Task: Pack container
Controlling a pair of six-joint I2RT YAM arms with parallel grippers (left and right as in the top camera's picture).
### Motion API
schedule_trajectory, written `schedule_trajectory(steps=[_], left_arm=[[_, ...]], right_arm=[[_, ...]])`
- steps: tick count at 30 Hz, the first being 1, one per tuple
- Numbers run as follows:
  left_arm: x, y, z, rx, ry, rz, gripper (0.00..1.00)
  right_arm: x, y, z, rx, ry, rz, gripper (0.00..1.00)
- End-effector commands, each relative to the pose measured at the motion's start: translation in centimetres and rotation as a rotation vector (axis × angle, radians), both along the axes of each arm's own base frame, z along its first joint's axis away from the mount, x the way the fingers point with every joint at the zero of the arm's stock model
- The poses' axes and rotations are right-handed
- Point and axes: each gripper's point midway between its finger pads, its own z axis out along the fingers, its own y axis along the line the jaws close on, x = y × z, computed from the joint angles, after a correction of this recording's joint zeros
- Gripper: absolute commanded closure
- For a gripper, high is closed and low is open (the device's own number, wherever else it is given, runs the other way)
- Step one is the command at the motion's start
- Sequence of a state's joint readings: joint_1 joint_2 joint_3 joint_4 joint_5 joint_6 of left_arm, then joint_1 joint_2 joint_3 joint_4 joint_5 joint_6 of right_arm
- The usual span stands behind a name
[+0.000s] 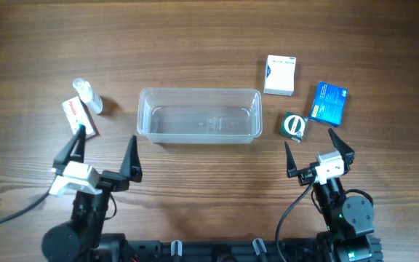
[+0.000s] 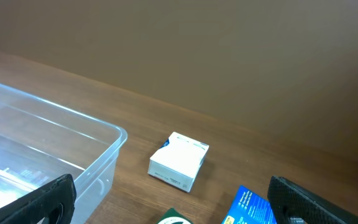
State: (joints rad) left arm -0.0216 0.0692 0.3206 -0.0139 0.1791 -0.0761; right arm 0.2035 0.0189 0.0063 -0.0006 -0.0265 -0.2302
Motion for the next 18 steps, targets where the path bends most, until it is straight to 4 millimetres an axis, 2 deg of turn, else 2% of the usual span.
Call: schedule_trajectory(steps=[1,5,7,9,13,15,18], left_arm=[[1.3,1.5,3.3,0.022,0.128,0.095,0.0],[7.0,2.1,5.5,0.164,0.512,0.125,0.0],[8.9,2.3,5.3,0.176,0.683,0.118,0.0],[10.2,2.1,3.5,0.184,0.875,0.091,0.0],[11.6,2.0,-2.6,0.2,1.133,0.068,0.0],[12.0,1.6,-4.4,0.193,1.2,0.035,0.0],[12.4,-0.7,-6.1,0.138,1.263,-0.098,0.0]], right_arm=[[-0.1,0.2,0.1,-0.005,-0.004,0.015,0.0],[-0.1,0.2,0.1,-0.004,-0.004,0.015,0.0],[-0.1,0.2,0.1,-0.005,-0.004,0.015,0.0],[-0.1,0.2,0.1,-0.005,-0.004,0.015,0.0],[-0.1,0.2,0.1,-0.005,-0.004,0.015,0.0],[-0.1,0.2,0.1,-0.005,-0.004,0.015,0.0],[-0.1,0.2,0.1,-0.005,-0.004,0.015,0.0]])
